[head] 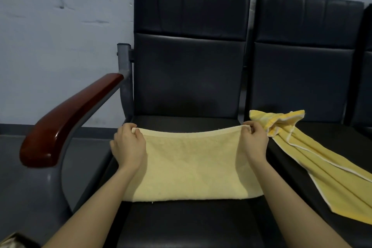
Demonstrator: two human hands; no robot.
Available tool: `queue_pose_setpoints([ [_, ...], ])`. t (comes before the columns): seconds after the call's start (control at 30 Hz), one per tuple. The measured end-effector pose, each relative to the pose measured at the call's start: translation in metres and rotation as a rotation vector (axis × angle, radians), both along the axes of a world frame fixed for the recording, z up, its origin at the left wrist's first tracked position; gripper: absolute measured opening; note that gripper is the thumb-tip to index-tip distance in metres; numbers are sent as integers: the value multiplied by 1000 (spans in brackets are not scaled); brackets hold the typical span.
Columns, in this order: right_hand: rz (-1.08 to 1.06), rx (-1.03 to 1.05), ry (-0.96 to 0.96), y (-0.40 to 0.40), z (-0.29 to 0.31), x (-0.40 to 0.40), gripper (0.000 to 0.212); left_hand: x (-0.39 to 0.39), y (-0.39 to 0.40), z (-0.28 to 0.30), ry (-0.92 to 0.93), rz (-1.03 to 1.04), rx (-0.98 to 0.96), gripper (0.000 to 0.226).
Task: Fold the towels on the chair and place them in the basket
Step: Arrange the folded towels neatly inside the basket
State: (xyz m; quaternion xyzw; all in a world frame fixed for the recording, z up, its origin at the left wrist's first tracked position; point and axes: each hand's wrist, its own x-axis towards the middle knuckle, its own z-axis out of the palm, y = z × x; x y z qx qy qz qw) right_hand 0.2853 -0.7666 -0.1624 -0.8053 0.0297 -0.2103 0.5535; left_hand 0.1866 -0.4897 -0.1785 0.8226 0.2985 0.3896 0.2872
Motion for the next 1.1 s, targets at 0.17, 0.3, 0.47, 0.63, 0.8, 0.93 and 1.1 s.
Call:
queue_pose_setpoints([
  [0.17,90,-248,154,9,-20,25,30,19,1,-9,260,14,57,29],
  [0.3,209,-429,140,21,-38,15,33,18,-15,-19,327,-137,195,37],
  [0.47,512,-648,-22,36,-49,-8,39,7,-39,-23,469,-441,311,39],
  [0.63,708,-978,91,35,-62,-26,49,-7,-44,-37,821,-584,382,57],
  [0.8,681,-1047,128,22,-64,-54,49,-31,-48,-40,917,-659,385,63],
  [0.93,642,-1001,113,6,-64,-88,46,-59,-60,-43,908,-699,427,63],
  [1.1,641,-1006,123,-3,-57,-113,47,-81,-65,-37,847,-750,342,60],
])
